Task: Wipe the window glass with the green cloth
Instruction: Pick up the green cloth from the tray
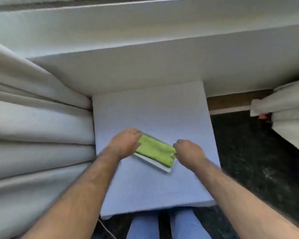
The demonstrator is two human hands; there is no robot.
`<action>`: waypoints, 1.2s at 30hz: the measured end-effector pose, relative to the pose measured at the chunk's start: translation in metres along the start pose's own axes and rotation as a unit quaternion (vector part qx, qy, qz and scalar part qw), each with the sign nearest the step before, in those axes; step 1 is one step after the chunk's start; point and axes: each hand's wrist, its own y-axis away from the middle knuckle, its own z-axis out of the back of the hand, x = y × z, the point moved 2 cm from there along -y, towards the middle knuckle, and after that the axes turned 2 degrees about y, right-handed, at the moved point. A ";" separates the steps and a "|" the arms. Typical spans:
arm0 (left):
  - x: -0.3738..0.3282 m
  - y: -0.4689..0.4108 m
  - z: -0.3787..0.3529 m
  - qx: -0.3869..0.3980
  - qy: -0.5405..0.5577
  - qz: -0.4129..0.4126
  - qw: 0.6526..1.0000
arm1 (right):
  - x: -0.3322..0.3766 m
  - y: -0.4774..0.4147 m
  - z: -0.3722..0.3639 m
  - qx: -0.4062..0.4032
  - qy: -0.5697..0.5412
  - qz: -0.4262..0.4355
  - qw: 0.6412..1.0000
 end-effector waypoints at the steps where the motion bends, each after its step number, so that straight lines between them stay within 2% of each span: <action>1: 0.001 -0.009 -0.017 0.012 -0.012 -0.013 1.000 | 0.000 -0.006 -0.017 0.015 0.024 0.002 1.000; 5: 0.012 -0.031 -0.069 0.017 -0.030 -0.029 0.999 | -0.002 -0.030 -0.066 0.004 0.013 -0.007 1.000; 9: 0.018 -0.045 -0.097 -0.023 -0.015 -0.027 0.999 | -0.001 -0.050 -0.088 -0.038 -0.002 -0.046 0.998; 13: 0.024 -0.057 -0.106 -0.054 -0.004 0.019 0.998 | 0.003 -0.059 -0.102 -0.067 -0.020 -0.068 0.995; 19: 0.020 -0.079 -0.093 -0.051 -0.098 0.060 0.992 | 0.005 -0.065 -0.105 -0.079 -0.092 -0.104 0.987; 24: 0.014 -0.068 -0.084 -0.016 -0.049 0.091 0.995 | 0.007 -0.059 -0.082 -0.056 -0.108 -0.101 0.987; 29: 0.011 -0.029 -0.060 -0.007 0.094 0.117 0.989 | 0.005 -0.034 -0.042 -0.078 -0.113 -0.092 0.986; 32: 0.010 -0.011 -0.018 -0.036 0.130 0.128 0.983 | 0.006 -0.020 -0.003 -0.107 -0.139 -0.095 0.980; 36: 0.006 0.010 0.064 -0.090 0.124 0.128 0.980 | 0.013 -0.001 0.068 -0.146 -0.140 -0.067 0.977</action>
